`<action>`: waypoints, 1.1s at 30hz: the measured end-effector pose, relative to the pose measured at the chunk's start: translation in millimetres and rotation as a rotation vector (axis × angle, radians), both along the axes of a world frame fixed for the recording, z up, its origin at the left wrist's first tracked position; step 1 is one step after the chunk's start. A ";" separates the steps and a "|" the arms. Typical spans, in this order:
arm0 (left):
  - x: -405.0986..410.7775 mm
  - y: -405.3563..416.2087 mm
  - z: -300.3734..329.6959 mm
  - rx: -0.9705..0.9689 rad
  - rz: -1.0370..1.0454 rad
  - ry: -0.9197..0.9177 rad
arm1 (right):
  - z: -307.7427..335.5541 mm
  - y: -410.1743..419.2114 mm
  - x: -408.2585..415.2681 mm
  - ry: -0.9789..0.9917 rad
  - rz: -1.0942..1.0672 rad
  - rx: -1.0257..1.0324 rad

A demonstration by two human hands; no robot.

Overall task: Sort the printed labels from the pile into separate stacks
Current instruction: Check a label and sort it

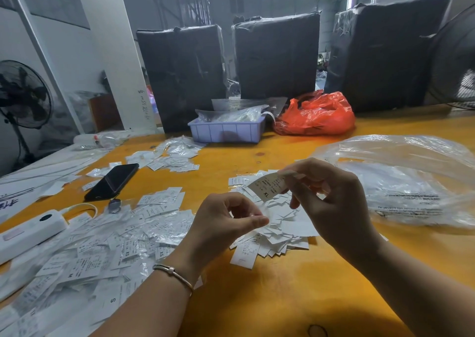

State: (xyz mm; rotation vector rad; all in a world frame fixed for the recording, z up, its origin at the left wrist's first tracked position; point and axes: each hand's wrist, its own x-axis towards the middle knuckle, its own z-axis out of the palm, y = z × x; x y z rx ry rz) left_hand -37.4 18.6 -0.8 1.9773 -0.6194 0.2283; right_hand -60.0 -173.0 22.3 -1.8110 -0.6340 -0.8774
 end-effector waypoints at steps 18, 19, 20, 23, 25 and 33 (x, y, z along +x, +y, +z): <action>0.5 -0.9 0.4 -0.110 -0.051 0.060 | -7.8 -1.8 11.9 0.332 0.030 -0.179; 0.4 -1.4 0.3 -0.118 -0.067 0.064 | -7.1 -1.7 12.1 0.367 0.056 -0.214; 0.0 -2.1 0.2 -0.128 -0.077 0.066 | -6.5 -1.7 12.7 0.393 0.078 -0.245; 0.5 -2.5 -0.8 -0.157 -0.090 0.074 | -7.6 -0.9 14.8 0.430 0.143 -0.237; 0.6 -2.4 -1.4 -0.159 -0.098 0.087 | -10.1 -1.3 16.3 0.397 0.142 -0.167; -0.9 -1.2 0.5 -0.081 -0.031 0.109 | -10.1 -2.8 15.1 0.304 0.024 -0.186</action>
